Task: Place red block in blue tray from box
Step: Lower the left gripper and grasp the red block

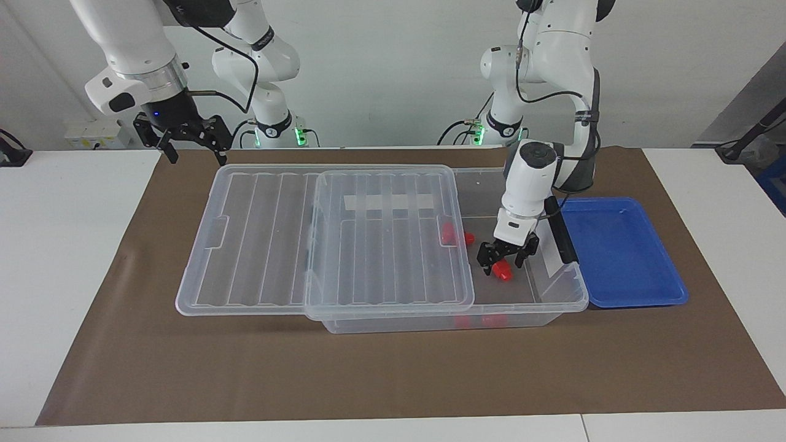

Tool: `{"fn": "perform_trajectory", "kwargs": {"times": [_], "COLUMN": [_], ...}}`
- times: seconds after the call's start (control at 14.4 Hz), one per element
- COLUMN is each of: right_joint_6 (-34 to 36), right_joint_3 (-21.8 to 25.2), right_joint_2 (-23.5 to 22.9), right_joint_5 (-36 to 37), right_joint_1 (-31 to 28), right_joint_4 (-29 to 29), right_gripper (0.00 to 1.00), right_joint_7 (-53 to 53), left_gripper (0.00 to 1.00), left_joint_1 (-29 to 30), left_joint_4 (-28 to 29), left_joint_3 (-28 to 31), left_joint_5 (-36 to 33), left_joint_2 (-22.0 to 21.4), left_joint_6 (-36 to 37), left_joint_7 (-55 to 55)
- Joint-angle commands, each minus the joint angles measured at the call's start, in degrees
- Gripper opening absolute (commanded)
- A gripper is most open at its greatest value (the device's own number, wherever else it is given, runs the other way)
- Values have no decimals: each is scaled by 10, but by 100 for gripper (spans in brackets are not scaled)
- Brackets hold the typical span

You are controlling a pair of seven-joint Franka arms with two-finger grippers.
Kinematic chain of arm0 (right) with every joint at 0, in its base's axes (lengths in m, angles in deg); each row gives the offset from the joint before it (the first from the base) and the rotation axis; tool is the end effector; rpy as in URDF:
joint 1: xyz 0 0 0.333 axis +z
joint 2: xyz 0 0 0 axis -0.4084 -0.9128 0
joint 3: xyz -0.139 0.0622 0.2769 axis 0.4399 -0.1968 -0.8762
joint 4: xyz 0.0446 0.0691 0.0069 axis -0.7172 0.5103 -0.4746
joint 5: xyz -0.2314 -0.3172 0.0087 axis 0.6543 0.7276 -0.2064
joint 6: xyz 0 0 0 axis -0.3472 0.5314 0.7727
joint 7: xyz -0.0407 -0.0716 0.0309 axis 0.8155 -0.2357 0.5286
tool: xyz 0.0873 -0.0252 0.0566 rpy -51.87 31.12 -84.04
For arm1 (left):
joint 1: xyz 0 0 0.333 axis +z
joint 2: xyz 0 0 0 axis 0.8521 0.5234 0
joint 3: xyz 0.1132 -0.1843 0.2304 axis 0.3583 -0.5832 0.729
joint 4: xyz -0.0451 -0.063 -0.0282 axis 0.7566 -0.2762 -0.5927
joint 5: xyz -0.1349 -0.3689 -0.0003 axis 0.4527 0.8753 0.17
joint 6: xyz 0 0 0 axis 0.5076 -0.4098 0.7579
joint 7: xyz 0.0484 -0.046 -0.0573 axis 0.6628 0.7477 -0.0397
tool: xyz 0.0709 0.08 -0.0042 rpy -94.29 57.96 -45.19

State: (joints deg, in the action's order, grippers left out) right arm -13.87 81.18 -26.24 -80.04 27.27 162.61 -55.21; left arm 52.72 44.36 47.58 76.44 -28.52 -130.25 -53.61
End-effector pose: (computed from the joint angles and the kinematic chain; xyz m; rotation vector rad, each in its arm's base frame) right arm 0.5388 0.0166 0.6346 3.1205 -0.1293 0.0073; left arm 0.5652 -0.1857 0.3171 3.0577 0.2745 0.3613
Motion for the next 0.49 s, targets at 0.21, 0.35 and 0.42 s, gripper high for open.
{"fn": "perform_trajectory", "kwargs": {"times": [0.21, 0.35, 0.42], "right_joint_6": [7, 7, 7], "right_joint_3": [2, 2, 2], "right_joint_2": [-1, -1, -1], "right_joint_5": [-6, -6, -6], "right_joint_1": [-1, -1, -1], "right_joint_4": [-2, -2, -2], "right_gripper": [100, 100, 100], "right_joint_7": [5, 5, 5], "left_gripper": [95, 93, 86], "left_joint_1": [0, 0, 0], "left_joint_4": [23, 23, 23], "left_joint_3": [5, 4, 5], "left_joint_5": [-21, -21, -21], "left_joint_2": [4, 4, 4], "left_joint_6": [-44, -44, -44], "left_joint_7": [-15, -15, -15]}}
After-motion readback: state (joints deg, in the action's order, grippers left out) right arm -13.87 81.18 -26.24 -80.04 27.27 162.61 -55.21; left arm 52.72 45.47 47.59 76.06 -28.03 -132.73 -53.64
